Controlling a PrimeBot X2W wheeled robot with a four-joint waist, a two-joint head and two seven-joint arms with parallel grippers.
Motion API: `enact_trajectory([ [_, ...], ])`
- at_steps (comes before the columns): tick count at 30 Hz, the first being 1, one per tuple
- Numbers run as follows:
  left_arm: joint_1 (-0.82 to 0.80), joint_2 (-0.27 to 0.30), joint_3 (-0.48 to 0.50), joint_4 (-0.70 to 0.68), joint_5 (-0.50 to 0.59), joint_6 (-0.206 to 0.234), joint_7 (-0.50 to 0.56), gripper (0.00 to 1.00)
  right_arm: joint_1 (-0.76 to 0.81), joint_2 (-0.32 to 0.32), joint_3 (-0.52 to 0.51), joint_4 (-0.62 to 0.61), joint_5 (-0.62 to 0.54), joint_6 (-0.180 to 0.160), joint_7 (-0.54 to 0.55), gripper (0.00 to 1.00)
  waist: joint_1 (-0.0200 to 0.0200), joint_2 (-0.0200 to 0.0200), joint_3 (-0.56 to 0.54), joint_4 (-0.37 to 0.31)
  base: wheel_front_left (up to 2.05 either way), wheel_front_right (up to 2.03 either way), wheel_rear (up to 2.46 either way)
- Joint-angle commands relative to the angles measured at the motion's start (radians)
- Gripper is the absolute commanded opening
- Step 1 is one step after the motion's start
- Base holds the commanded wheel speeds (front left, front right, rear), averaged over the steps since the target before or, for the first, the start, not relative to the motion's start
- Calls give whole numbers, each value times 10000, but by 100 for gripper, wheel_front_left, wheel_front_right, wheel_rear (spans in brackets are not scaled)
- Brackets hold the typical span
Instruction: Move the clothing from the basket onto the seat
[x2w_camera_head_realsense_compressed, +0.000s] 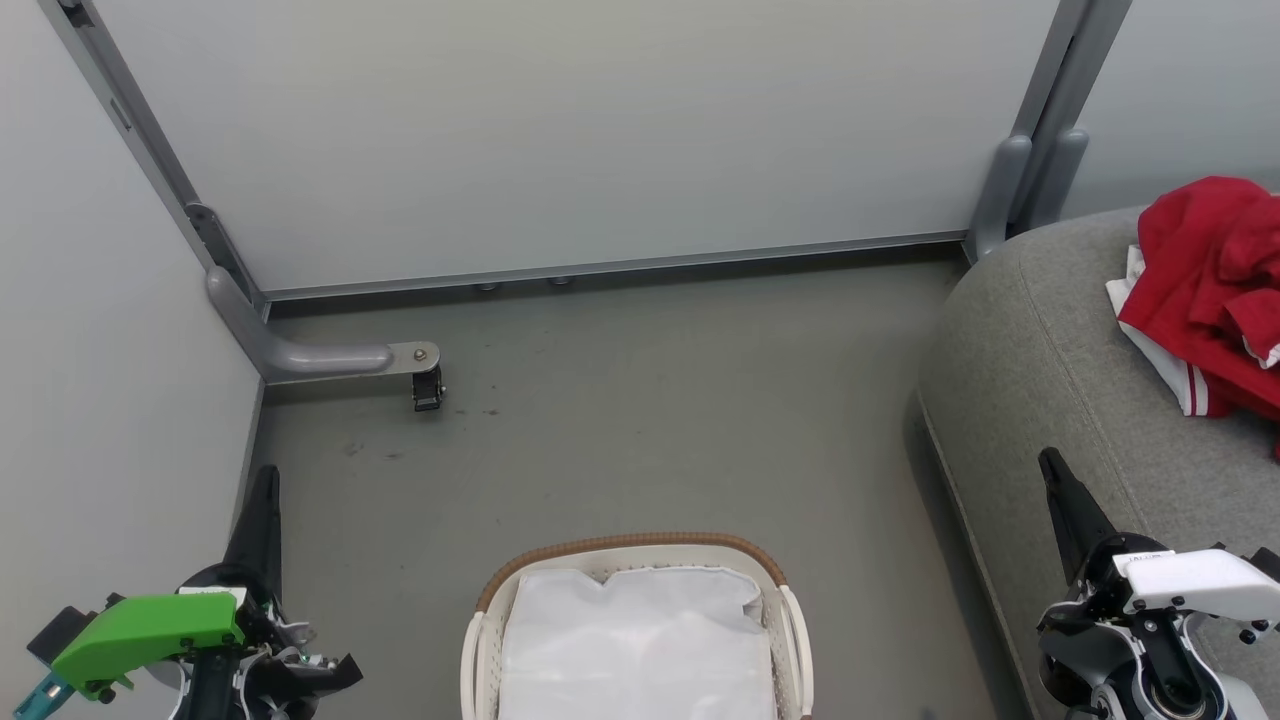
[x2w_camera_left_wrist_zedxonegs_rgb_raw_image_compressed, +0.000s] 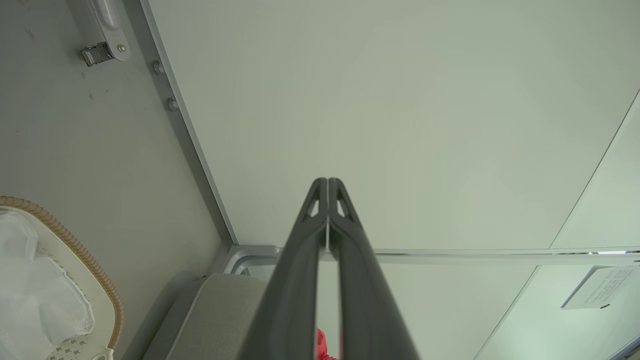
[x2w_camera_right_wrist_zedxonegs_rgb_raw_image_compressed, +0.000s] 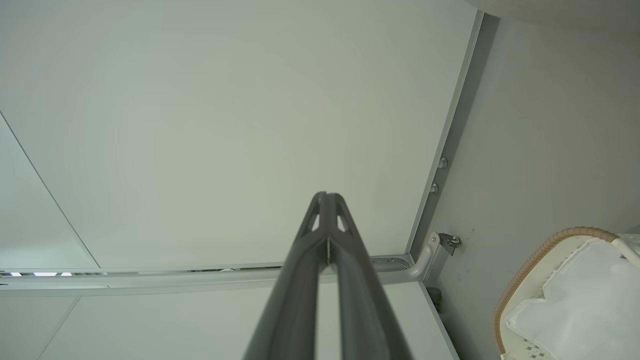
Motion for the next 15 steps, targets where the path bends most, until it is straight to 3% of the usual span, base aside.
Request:
enact_trajectory([
  [1,-115,-3,22,-22,-33,-58,44,0,-88,-60,-18,-36,35,0,12,0,0,0,0,0,0,0,0],
  [15,-114,-3,19,-23,-36,-58,42,0,-88,-60,-18,-37,36,0,12,0,0,0,0,0,0,0,0],
])
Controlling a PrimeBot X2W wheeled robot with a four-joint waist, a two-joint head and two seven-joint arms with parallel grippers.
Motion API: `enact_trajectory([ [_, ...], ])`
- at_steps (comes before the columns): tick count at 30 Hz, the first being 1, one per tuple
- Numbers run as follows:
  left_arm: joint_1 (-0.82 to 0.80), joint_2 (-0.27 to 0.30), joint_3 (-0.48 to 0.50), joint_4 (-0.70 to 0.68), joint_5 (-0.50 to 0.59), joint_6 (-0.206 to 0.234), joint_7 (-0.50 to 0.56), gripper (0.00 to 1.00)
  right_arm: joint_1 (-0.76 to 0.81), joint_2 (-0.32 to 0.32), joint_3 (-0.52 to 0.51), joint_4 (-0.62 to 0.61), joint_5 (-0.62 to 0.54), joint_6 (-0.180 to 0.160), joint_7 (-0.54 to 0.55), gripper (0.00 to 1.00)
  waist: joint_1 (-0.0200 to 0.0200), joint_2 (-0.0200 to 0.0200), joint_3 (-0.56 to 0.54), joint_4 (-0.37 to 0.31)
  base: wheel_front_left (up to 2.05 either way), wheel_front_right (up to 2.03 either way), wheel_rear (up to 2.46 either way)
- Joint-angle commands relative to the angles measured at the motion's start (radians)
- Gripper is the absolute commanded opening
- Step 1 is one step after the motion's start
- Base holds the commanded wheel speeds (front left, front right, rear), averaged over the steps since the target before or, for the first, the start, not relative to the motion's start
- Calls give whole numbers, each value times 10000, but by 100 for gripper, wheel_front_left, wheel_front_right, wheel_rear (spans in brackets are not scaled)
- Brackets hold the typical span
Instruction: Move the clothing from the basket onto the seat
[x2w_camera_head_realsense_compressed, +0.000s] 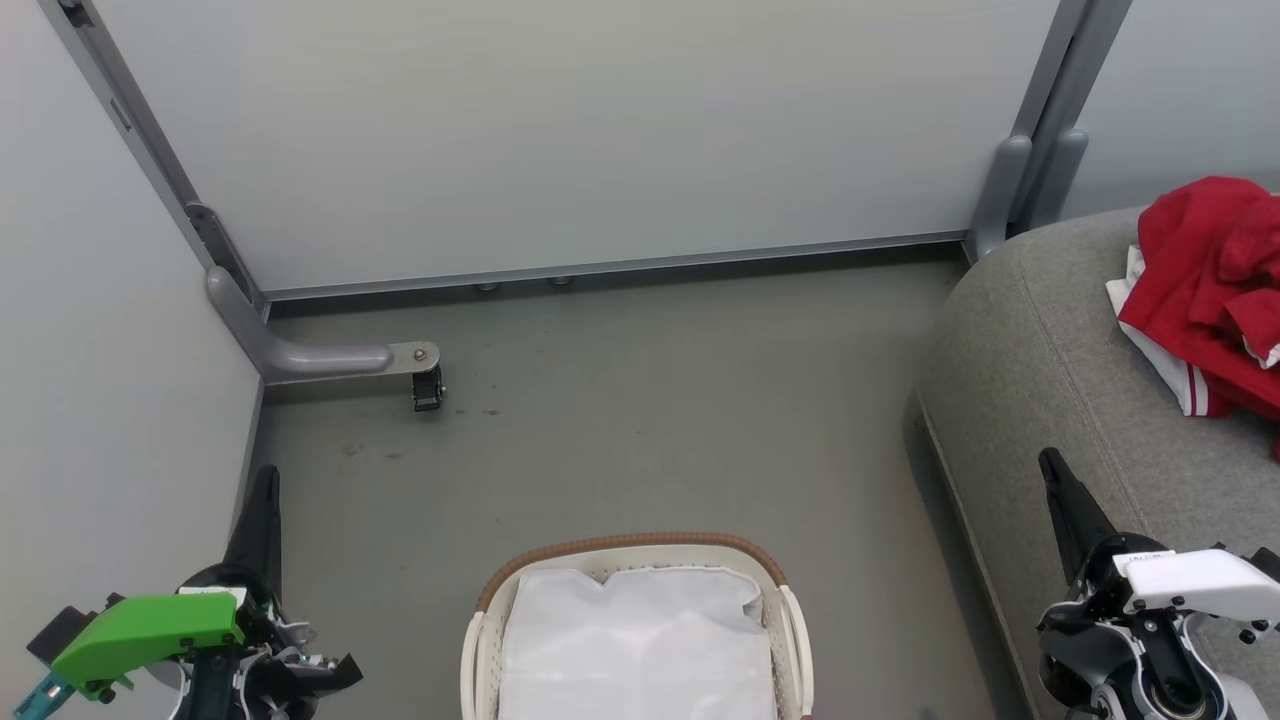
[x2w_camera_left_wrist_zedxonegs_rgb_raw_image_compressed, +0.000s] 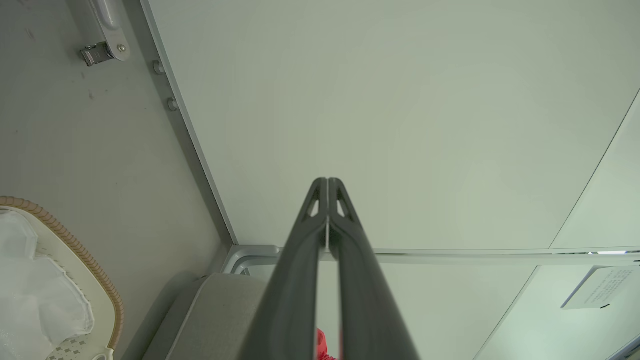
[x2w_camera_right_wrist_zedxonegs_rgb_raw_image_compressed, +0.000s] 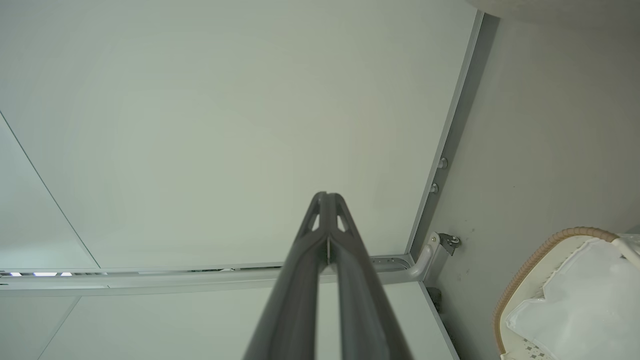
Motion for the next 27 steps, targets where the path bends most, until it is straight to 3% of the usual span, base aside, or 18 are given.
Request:
enact_trajectory([
  [1,-114,-3,19,-23,-36,-58,42,0,-88,-60,-18,-37,36,0,12,0,0,0,0,0,0,0,0],
  [27,-114,-3,11,-24,-42,-58,36,0,-87,-60,-17,-37,36,0,11,0,0,0,0,0,0,0,0],
])
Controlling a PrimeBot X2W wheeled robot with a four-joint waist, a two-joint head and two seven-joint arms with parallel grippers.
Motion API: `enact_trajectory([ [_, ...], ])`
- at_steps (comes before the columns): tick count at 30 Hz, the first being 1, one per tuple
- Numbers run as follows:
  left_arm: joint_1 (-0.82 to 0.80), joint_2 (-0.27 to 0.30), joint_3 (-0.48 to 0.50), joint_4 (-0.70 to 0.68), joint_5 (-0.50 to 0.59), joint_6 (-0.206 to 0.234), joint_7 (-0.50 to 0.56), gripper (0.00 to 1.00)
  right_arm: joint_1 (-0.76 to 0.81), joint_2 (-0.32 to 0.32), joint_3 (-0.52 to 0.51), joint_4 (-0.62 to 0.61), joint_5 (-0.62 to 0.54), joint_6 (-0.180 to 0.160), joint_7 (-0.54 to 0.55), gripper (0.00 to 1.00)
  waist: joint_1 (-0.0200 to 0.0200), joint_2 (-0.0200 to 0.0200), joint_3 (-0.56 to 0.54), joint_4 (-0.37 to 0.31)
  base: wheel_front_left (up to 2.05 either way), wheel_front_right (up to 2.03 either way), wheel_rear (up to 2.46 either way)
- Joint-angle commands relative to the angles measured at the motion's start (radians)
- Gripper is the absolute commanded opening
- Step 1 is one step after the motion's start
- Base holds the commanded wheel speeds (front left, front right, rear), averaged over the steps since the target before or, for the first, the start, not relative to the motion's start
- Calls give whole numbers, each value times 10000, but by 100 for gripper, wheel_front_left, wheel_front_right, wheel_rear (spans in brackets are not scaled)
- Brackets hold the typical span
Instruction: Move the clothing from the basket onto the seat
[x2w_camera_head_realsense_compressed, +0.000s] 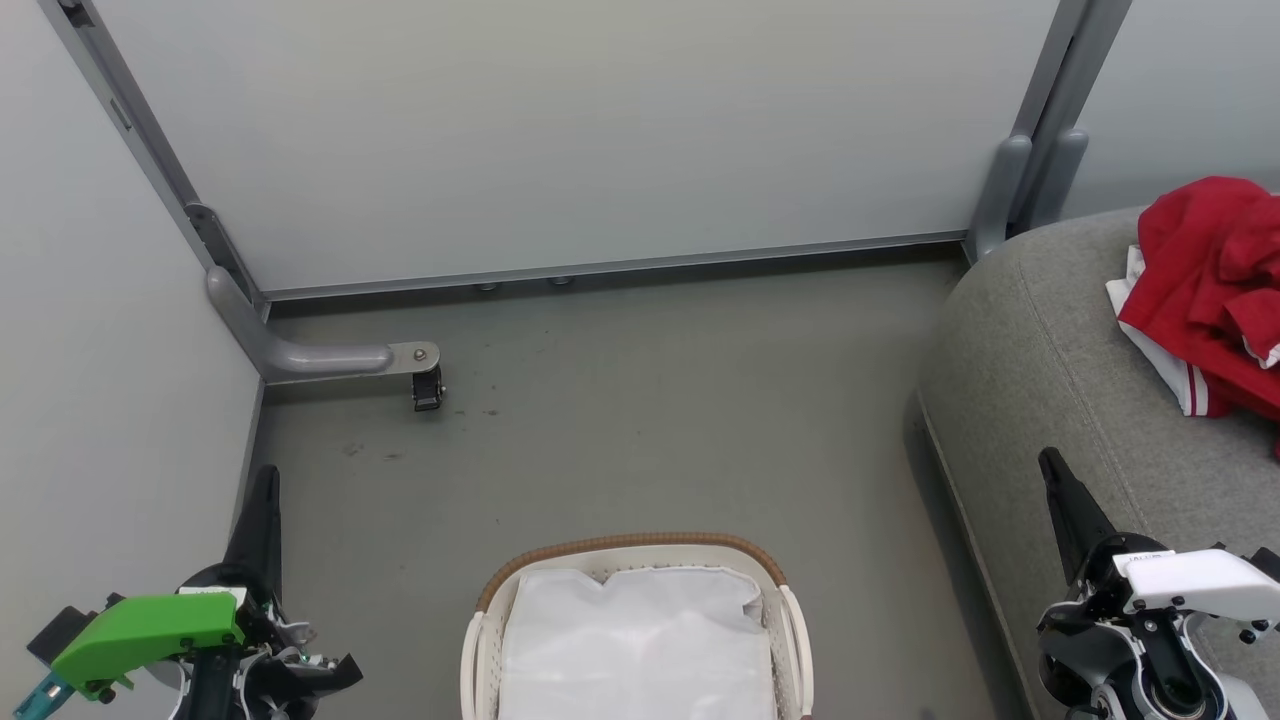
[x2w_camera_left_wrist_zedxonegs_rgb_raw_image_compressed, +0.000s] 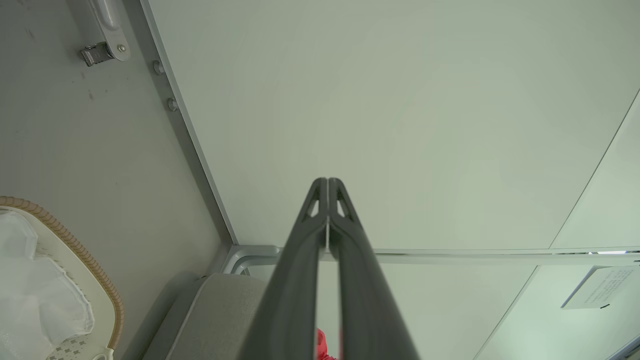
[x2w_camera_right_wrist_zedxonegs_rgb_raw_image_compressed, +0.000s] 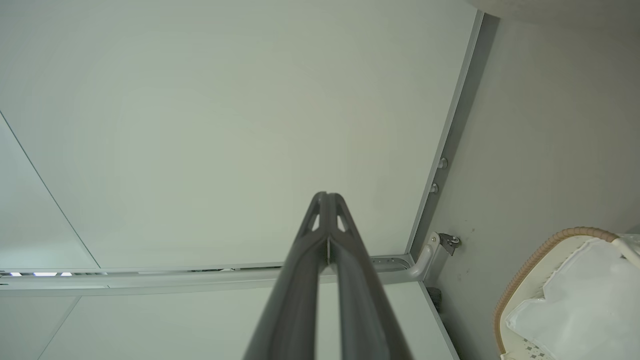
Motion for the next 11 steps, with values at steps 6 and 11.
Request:
enact_trajectory([
  [6,-114,-3,10,-23,-43,-58,35,0,-87,-60,-17,-37,36,0,11,0,0,0,0,0,0,0,0],
  [11,-114,-3,9,-23,-44,-58,34,0,-87,-60,-17,-37,36,0,11,0,0,0,0,0,0,0,0],
])
